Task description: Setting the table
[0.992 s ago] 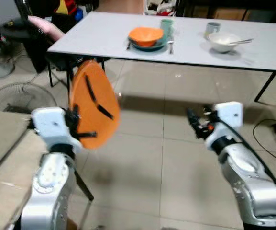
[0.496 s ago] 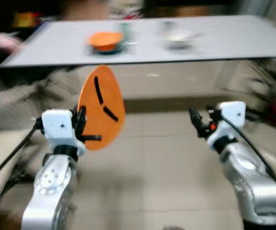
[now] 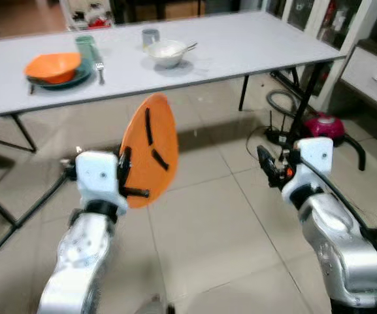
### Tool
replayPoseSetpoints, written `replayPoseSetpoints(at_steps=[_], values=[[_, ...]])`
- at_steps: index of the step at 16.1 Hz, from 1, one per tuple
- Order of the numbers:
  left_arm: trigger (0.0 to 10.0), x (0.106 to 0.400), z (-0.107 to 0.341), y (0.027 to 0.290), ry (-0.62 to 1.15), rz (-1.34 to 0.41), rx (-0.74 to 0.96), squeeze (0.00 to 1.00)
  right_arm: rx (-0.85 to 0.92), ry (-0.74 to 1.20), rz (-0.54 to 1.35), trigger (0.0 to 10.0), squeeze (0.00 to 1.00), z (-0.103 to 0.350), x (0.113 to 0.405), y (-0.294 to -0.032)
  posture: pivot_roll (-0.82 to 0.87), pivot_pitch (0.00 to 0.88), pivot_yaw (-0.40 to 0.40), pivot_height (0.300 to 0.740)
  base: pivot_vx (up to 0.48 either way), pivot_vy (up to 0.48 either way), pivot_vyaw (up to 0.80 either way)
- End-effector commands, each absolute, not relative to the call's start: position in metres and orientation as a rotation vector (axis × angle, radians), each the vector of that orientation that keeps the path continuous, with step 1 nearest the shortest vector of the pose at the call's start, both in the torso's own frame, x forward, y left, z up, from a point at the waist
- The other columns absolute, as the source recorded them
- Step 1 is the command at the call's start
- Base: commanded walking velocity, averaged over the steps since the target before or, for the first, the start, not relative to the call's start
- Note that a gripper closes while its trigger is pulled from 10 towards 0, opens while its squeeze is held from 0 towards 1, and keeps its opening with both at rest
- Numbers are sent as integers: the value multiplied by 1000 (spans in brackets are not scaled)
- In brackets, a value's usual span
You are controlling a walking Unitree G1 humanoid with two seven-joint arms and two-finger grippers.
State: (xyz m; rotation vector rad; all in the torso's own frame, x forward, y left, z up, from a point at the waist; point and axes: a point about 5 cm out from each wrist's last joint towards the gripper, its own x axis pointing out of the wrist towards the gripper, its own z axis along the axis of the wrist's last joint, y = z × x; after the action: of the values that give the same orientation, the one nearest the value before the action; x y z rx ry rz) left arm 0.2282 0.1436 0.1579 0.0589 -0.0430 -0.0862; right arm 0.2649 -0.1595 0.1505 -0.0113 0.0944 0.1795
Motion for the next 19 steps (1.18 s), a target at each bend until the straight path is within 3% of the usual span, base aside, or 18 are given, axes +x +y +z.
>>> replayPoseSetpoints(at_steps=[1, 3, 9, 19], values=[[10000, 229, 169, 139, -101, -96, 51, 0, -38, 64, 175, 10000, 0, 156, 266, -159, -110, 48, 35, 740, 364, 0, 0], [10000, 223, 173, 132, -112, -137, 51, 0, -10, 50, 171, 10000, 0, 159, 263, -160, -107, 50, 39, 740, 354, 0, 0], [10000, 224, 166, 159, -100, -52, 88, 0, -25, 55, 161, 10000, 0, 153, 263, -161, -103, 41, 43, 740, 380, 0, 0], [10000, 222, 159, 169, -83, -31, 105, 0, -54, 65, 152, 10000, 0, 147, 265, -166, -101, 32, 42, 740, 445, 0, 0]])
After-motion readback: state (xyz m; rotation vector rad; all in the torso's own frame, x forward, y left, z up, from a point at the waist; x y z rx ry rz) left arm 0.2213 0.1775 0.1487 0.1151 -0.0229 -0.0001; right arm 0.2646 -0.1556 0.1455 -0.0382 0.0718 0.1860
